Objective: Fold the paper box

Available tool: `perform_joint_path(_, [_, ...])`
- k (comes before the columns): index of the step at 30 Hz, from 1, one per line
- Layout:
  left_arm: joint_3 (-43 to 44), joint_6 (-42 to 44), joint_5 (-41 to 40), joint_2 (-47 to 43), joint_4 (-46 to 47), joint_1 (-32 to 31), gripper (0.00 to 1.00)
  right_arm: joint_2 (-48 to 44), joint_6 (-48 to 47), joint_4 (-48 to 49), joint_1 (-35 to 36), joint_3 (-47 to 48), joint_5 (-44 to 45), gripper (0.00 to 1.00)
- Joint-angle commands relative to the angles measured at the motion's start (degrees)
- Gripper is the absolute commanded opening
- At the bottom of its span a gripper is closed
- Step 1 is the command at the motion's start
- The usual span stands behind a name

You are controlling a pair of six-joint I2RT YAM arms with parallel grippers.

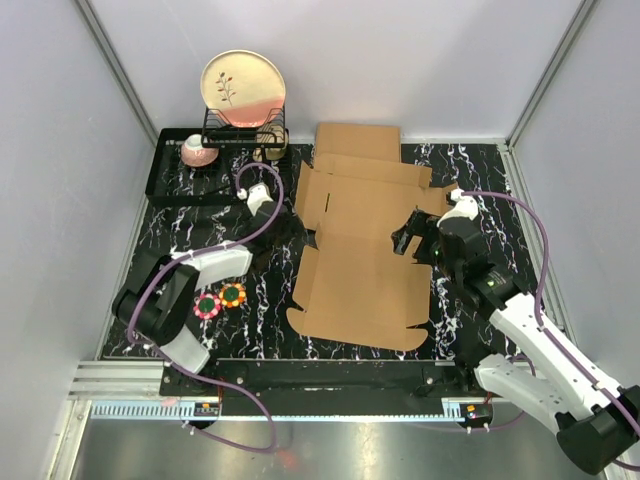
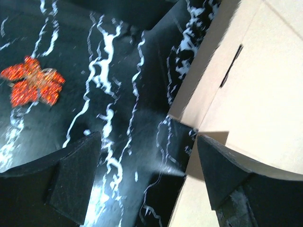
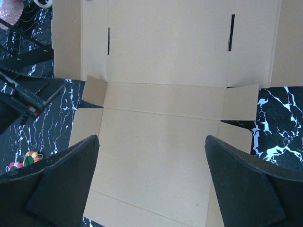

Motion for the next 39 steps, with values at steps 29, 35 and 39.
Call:
perform_joint_path(29, [13.77, 10.54, 4.67, 13.09, 11.42, -0.04, 0.33, -1.57, -2.06, -3.84, 0.02, 4.11, 0.79, 1.00])
perform_joint_path(35, [12.79, 12.03, 11.69, 6.76, 4.84, 0.40, 0.24, -3.15, -1.80, -5.60, 0.10, 5.61, 0.88, 1.00])
perform_joint_path(39, [13.06, 14.22, 15.83, 2.19, -0.70, 1.10, 0.10, -5.69, -1.54, -7.27, 0.10, 6.66, 1.05, 1.00])
